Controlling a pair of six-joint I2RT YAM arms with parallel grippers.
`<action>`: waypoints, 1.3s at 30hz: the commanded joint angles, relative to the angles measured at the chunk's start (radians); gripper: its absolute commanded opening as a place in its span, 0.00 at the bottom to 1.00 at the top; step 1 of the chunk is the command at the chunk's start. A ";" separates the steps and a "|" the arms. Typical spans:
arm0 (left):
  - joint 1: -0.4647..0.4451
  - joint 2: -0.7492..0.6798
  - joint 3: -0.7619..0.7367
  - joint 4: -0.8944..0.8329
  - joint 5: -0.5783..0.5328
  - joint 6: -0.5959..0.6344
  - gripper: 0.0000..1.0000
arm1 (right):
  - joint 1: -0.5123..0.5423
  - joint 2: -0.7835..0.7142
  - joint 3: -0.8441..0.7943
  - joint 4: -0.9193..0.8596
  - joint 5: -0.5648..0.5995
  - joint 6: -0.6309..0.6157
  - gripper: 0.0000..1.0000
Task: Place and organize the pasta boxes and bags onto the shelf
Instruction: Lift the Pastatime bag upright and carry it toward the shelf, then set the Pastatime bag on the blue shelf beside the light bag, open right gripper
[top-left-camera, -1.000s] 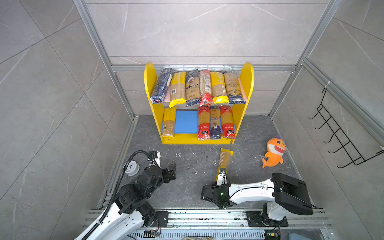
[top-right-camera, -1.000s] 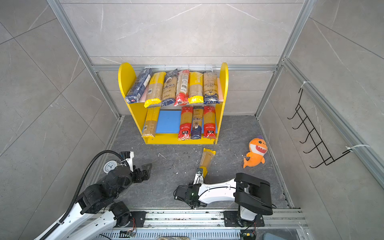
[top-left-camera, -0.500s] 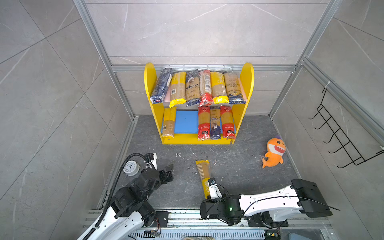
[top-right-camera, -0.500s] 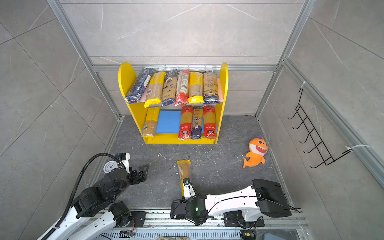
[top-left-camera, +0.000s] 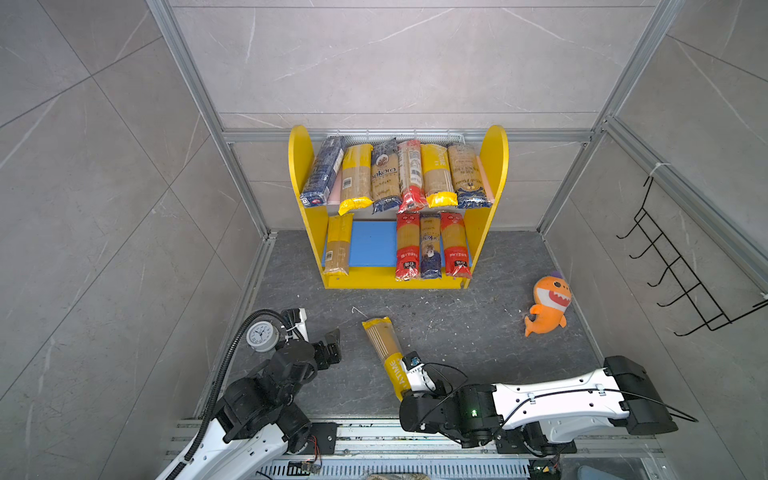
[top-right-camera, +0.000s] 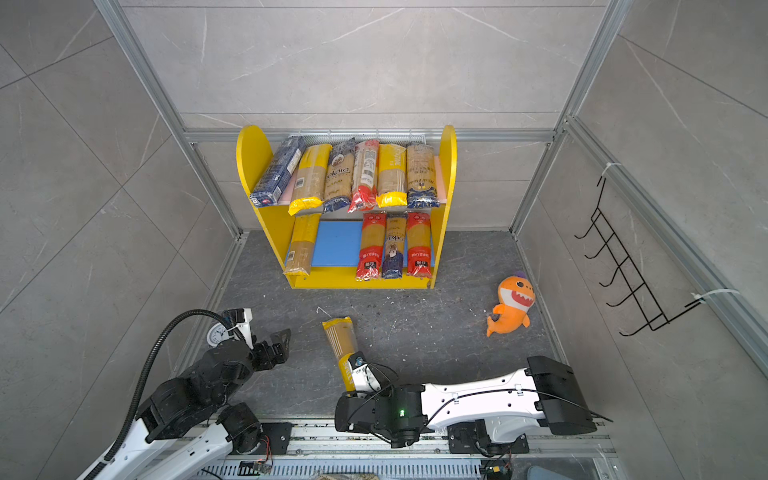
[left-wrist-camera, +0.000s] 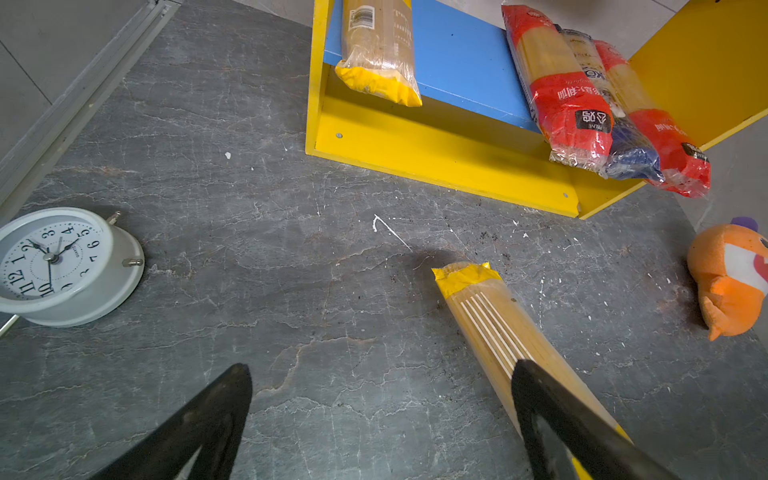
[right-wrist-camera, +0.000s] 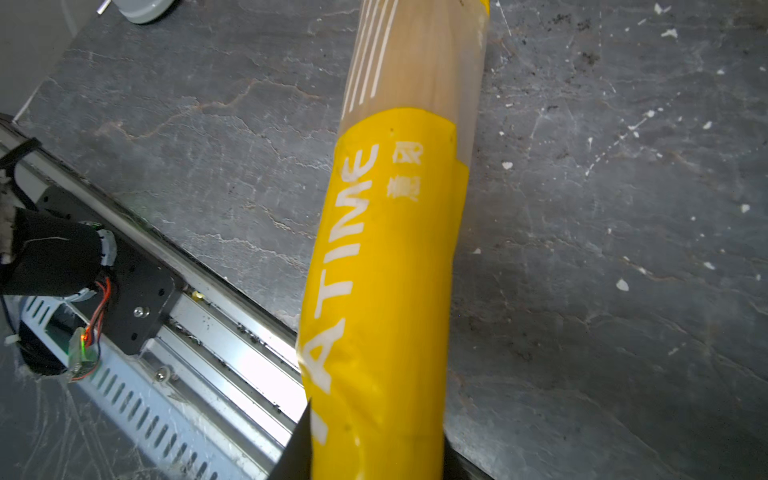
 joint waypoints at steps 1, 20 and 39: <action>-0.004 -0.007 0.051 -0.015 -0.040 0.000 1.00 | -0.025 -0.055 0.079 0.087 0.104 -0.087 0.00; -0.004 0.094 0.160 0.019 -0.046 0.081 1.00 | -0.336 0.063 0.402 0.112 -0.008 -0.411 0.00; -0.003 0.168 0.165 0.073 -0.076 0.125 1.00 | -0.636 0.675 0.901 0.344 0.088 -0.513 0.00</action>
